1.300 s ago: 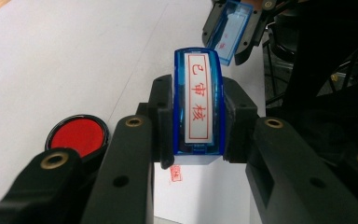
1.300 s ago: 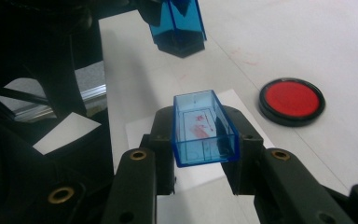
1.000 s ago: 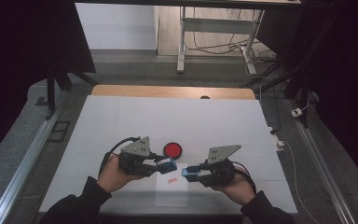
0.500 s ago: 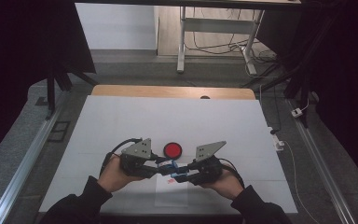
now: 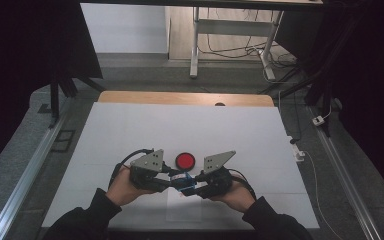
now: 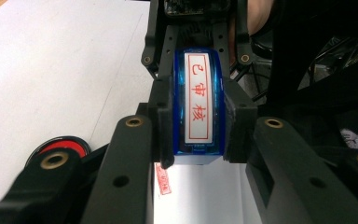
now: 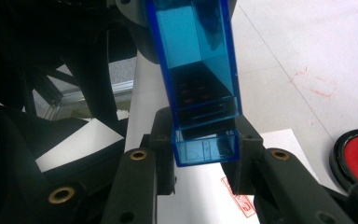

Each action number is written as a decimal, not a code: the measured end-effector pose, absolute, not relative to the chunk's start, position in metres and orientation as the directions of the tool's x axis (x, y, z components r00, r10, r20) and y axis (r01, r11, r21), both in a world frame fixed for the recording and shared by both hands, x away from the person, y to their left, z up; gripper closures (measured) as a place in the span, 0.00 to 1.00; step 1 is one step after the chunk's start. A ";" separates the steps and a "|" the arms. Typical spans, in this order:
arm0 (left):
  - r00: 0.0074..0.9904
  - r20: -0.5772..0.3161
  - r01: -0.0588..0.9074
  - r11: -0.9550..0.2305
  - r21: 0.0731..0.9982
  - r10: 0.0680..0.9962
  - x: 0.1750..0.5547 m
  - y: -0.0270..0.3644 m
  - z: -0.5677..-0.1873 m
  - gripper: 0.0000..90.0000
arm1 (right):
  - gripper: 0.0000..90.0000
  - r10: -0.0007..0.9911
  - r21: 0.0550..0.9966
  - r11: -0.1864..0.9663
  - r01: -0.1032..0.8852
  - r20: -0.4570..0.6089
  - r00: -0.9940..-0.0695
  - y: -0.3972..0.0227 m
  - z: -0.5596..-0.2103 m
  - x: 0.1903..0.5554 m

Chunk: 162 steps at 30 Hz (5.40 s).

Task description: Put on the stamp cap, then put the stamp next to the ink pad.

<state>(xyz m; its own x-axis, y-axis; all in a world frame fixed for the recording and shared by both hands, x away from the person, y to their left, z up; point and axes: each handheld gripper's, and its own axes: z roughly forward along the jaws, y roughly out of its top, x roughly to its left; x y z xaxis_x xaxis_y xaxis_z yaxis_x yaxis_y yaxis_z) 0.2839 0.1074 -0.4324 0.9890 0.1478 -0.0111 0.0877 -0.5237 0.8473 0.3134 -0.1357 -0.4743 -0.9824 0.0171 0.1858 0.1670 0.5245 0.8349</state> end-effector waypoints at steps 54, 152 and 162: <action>0.985 -0.040 0.114 -0.468 0.876 0.166 0.287 0.115 -0.429 0.77 | 0.52 0.125 0.844 0.494 0.207 0.166 -0.978 -0.143 -0.462 0.306; 0.803 -0.023 0.405 -0.519 0.753 0.595 0.329 0.185 -0.458 0.77 | 0.00 0.753 0.750 0.405 0.523 0.051 -0.656 -0.278 -0.459 0.260; 0.765 -0.040 0.461 -0.502 0.732 0.643 0.336 0.195 -0.470 0.77 | 0.00 0.762 0.756 0.385 0.529 0.064 -0.645 -0.284 -0.458 0.257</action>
<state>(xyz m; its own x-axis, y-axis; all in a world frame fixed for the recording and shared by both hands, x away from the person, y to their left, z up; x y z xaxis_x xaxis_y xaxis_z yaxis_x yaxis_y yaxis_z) 0.3363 0.1947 -0.4697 0.7648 0.6430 -0.0404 0.4606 -0.5019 0.7321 0.2568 -0.2840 -0.4576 -0.6448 0.7617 0.0636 0.5292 0.3848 0.7562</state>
